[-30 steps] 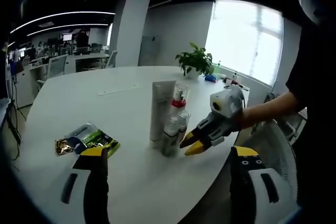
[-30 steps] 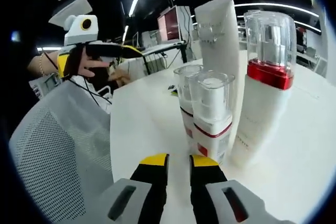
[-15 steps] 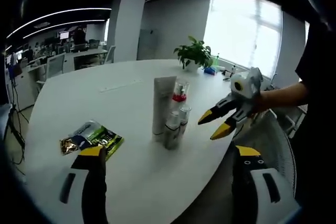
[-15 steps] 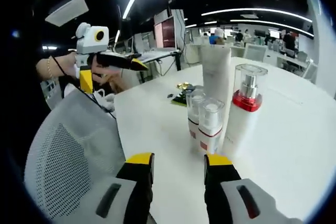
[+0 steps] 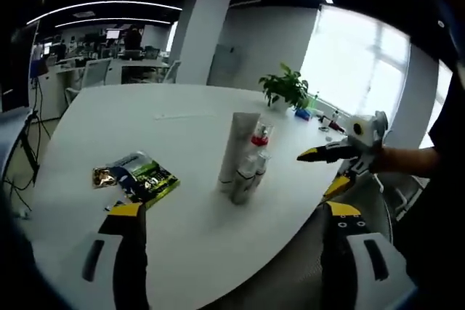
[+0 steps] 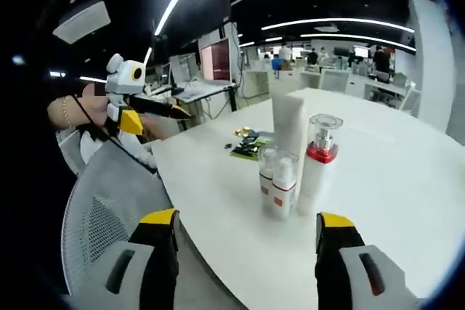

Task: Arrange the skincare products in the storage area until every visible bottle or jar stands upright without overlapping.

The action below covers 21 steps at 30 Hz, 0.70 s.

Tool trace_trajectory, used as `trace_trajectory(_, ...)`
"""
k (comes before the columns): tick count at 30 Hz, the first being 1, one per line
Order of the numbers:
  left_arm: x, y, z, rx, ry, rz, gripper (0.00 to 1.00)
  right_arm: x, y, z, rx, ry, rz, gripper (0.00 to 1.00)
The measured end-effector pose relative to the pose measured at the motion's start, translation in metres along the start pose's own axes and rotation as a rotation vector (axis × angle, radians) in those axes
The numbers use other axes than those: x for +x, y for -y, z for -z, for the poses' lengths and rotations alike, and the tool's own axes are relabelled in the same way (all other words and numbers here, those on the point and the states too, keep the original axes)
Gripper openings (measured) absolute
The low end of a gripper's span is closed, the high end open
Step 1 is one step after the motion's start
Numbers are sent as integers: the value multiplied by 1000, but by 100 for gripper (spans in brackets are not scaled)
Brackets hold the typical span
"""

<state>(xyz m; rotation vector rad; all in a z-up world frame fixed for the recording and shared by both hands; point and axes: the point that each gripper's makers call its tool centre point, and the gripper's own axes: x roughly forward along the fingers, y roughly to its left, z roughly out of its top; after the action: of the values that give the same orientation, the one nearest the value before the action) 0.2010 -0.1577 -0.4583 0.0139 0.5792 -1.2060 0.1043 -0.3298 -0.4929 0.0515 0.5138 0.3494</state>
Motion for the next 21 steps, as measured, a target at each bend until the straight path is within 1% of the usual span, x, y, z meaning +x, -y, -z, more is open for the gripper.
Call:
trace_trajectory(1, -2, 0, 1, -7, 3, -1, 95, -4, -1, 0, 26, 11, 7, 88)
trace_trajectory(3, -7, 1, 4, -31, 7, -7, 97, -7, 2, 1, 50, 34, 20, 91)
trace_trajectory(5, -10, 0, 7, -42, 6, -10, 98, -13, 2, 3, 57, 31, 33, 91)
trace_trajectory(6, -11, 0, 9, -46, 3, -10, 99, -15, 3, 3, 79, 46, 46, 92)
trace_trajectory(9, -15, 3, 13, -57, -6, -11, 99, -16, 3, 7, 88, 54, 71, 99)
trace_trajectory(12, -15, 5, 15, -61, -9, -4, 99, -15, 5, 7, 86, 41, 83, 99)
trace_trajectory(15, -14, 3, 14, -60, -10, -3, 99, -14, 4, 4, 82, 51, 83, 99)
trace_trajectory(19, -12, 0, 14, -46, -27, 2, 99, -15, 4, 9, 71, 34, 83, 99)
trace_trajectory(21, -9, -1, 12, -45, -30, 0, 99, -16, 5, 9, 80, 32, 87, 99)
